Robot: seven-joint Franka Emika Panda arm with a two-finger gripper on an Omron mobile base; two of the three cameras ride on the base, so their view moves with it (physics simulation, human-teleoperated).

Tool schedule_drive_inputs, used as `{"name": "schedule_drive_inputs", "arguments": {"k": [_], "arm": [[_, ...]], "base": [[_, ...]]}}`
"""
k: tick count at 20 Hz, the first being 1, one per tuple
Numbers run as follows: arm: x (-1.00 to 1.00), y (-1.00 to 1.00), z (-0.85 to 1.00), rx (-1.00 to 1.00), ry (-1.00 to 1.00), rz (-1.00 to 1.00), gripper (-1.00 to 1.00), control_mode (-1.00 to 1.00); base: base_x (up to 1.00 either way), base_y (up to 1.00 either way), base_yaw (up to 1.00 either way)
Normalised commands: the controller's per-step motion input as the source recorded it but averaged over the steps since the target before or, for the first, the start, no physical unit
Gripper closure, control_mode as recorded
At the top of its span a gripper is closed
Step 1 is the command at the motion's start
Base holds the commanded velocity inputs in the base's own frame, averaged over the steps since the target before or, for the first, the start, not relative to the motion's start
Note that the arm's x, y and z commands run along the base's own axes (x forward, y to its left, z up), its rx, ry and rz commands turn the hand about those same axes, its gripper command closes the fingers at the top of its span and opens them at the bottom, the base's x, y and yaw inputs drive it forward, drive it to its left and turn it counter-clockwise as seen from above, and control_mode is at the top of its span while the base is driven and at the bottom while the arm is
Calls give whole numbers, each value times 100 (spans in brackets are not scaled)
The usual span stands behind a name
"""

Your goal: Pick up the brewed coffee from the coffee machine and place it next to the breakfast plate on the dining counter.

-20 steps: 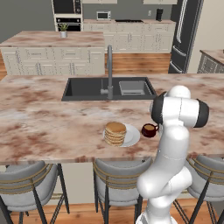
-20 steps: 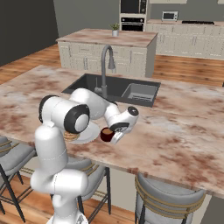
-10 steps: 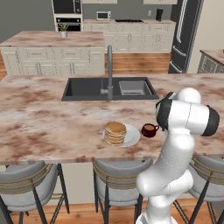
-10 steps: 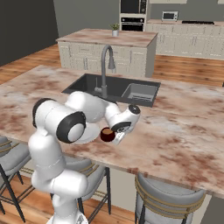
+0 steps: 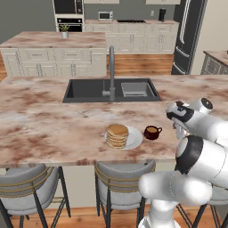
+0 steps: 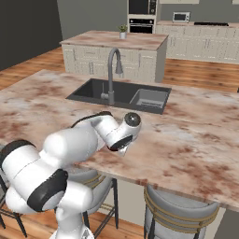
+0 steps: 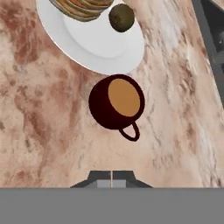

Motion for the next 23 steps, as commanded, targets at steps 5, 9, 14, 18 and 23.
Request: {"name": "schedule_drive_inputs", "arguments": {"k": [5,9,14,18,23], "arm": [[-39,6,93,-11,-7,16,-100,-100],[-65,0,73,-9,-20,10,-100,-100],[-77,-9,26,-2,-22,1,-100,-100],[-47,-30,1,-2,-4,0,-100,-100],[-54,-59,0,0,0,0,-100,-100]], "base": [[0,0,0],[0,0,0],[0,0,0],[0,0,0],[0,0,0]]}}
